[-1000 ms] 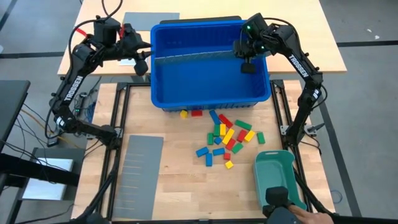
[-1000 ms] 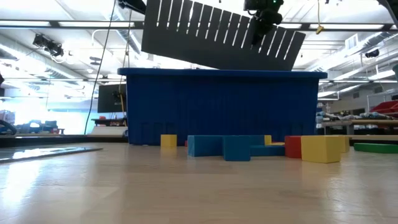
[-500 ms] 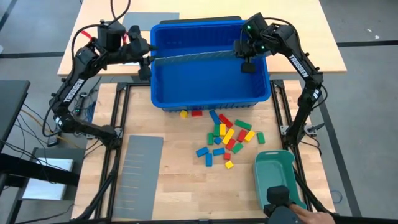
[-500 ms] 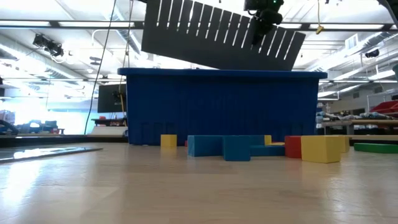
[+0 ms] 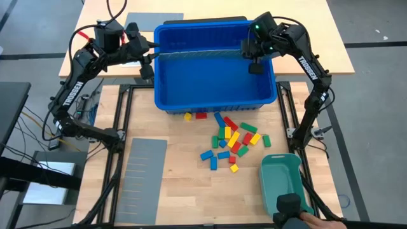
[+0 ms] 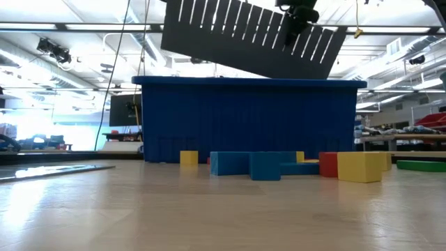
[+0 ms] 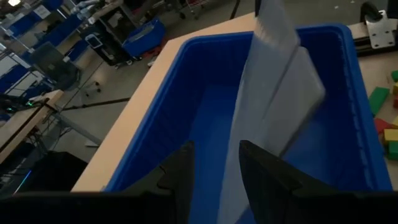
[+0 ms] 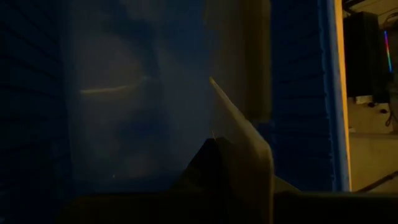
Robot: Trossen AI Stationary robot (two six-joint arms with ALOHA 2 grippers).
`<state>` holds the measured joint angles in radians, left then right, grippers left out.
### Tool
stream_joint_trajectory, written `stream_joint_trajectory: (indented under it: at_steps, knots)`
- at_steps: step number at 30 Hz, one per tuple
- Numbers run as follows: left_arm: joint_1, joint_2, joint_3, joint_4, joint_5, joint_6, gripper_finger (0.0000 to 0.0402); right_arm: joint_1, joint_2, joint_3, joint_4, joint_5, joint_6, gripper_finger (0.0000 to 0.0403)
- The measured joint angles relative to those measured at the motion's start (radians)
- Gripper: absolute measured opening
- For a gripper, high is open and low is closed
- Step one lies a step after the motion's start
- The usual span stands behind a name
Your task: Sort Items/Unsort Items
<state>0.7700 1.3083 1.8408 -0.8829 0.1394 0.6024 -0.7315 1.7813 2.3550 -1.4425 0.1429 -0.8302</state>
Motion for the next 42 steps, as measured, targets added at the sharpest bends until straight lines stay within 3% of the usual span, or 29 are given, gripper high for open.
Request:
stream_joint_trajectory:
  at_steps: [13, 24, 34, 42]
  knots:
    - [0.000, 0.000, 0.000, 0.003, -0.056, -0.002, 0.0134, 0.014, -0.010, 0.001, -0.048, 0.026, 0.054, 0.0000]
    - [0.000, 0.000, 0.000, 0.002, -0.063, -0.004, 0.0134, 0.002, -0.002, 0.001, -0.060, 0.017, 0.005, 0.0000]
    - [-0.059, 0.040, -0.001, -0.066, 0.030, 0.079, 0.0134, -0.003, -0.001, -0.029, -0.040, 0.014, -0.022, 0.0000]
    - [-0.087, 0.000, 0.015, -0.095, -0.030, 0.121, 0.0134, -0.007, 0.000, -0.030, -0.042, 0.025, -0.029, 0.0000]
